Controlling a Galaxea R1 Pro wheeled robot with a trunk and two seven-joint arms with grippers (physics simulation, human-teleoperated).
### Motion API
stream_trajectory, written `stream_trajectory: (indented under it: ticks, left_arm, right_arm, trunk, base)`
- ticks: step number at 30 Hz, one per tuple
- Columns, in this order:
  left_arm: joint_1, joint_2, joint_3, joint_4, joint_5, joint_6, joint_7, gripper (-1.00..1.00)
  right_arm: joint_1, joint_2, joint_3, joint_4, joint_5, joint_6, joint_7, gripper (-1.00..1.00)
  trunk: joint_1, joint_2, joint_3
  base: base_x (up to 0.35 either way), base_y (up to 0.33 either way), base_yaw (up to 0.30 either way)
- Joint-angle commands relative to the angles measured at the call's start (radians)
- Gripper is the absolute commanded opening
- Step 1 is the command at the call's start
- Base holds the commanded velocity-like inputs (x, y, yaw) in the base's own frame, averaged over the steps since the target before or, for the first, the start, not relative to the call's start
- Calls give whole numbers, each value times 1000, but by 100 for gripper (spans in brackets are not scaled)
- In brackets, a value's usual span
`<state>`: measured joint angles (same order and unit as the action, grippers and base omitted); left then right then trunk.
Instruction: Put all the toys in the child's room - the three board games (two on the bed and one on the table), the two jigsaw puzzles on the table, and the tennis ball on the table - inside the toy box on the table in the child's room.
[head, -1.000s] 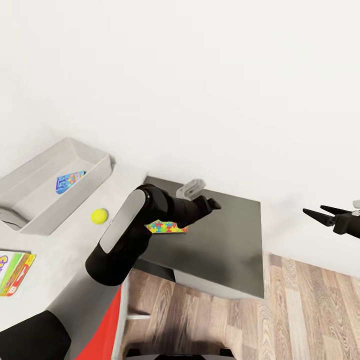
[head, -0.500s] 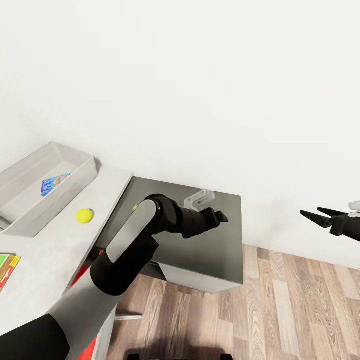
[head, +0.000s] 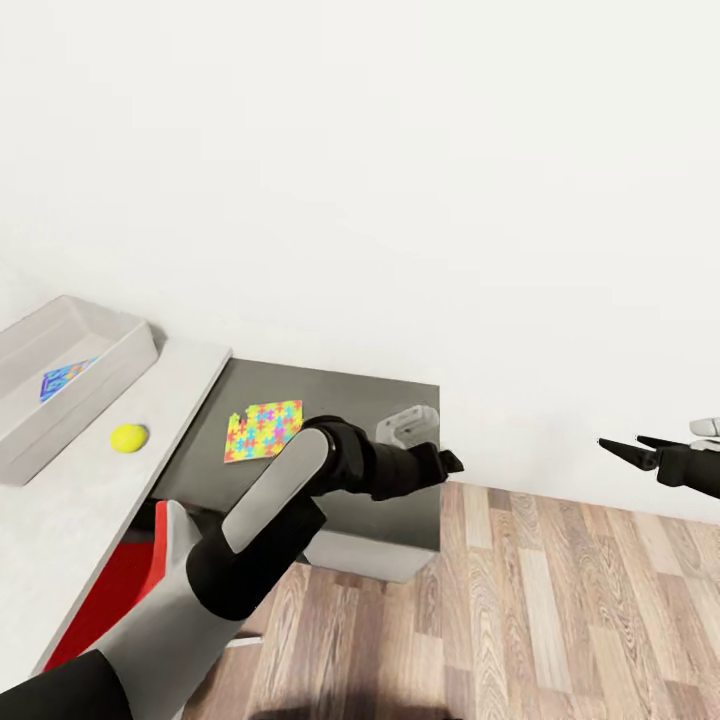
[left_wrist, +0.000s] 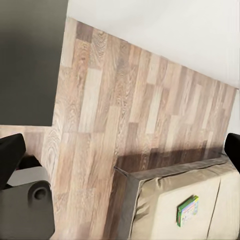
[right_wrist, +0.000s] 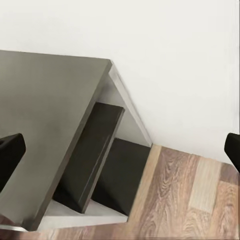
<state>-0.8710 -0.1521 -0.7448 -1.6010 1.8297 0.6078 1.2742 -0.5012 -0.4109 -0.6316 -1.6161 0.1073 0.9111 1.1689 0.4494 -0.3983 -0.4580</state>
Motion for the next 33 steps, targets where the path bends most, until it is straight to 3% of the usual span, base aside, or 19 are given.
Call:
stream_trajectory:
  ticks: [1,4,9,12,13,19,21,24,29,33]
  left_arm:
    - [1,0,-2,-1,1,9,4,100]
    - [6,2,-9,-1,-6,10,0,100]
    - [61,3,-6,0,-70,5,-10,100]
    - [84,1,-3,-2,-90,2,-15,100]
    - [103,4,1,3,-107,0,-26,100]
    - [100,3,-4,4,-113,1,-36,100]
    - [100,3,-5,4,-120,1,-49,100]
    - [101,3,-7,5,-137,2,-89,100]
    - [109,5,-16,9,-193,2,-215,100]
    - [117,0,-42,10,-241,1,-267,100]
  right_arm:
    - [-1,0,-1,-1,13,8,11,100]
    - [-1,2,0,-1,18,12,10,100]
    - [-1,4,2,-1,24,15,9,100]
    - [0,4,2,-1,24,15,9,100]
    - [-5,7,5,0,115,76,-22,100]
    - [-9,36,61,1,228,136,-66,100]
    - [-8,40,69,1,240,136,-70,100]
    - [-8,43,75,1,250,136,-74,100]
    - [-7,48,81,1,257,136,-77,100]
    - [-6,50,83,1,259,136,-78,100]
  trunk:
    - [1,-2,0]
    - [1,-2,5]
    - [1,-2,13]
    - [1,-2,18]
    - [1,-2,19]
    - [1,-2,29]
    - [1,-2,32]
    - [1,-2,37]
    - [1,-2,45]
    - [1,-2,52]
  base:
    - [-11,-22,-130]
    - [-7,-14,-130]
    - [-2,-3,-131]
    - [0,-1,-131]
    - [0,0,-131]
    - [0,0,-131]
    - [0,0,-131]
    - [0,0,-131]
    - [0,0,-131]
    - [0,0,-131]
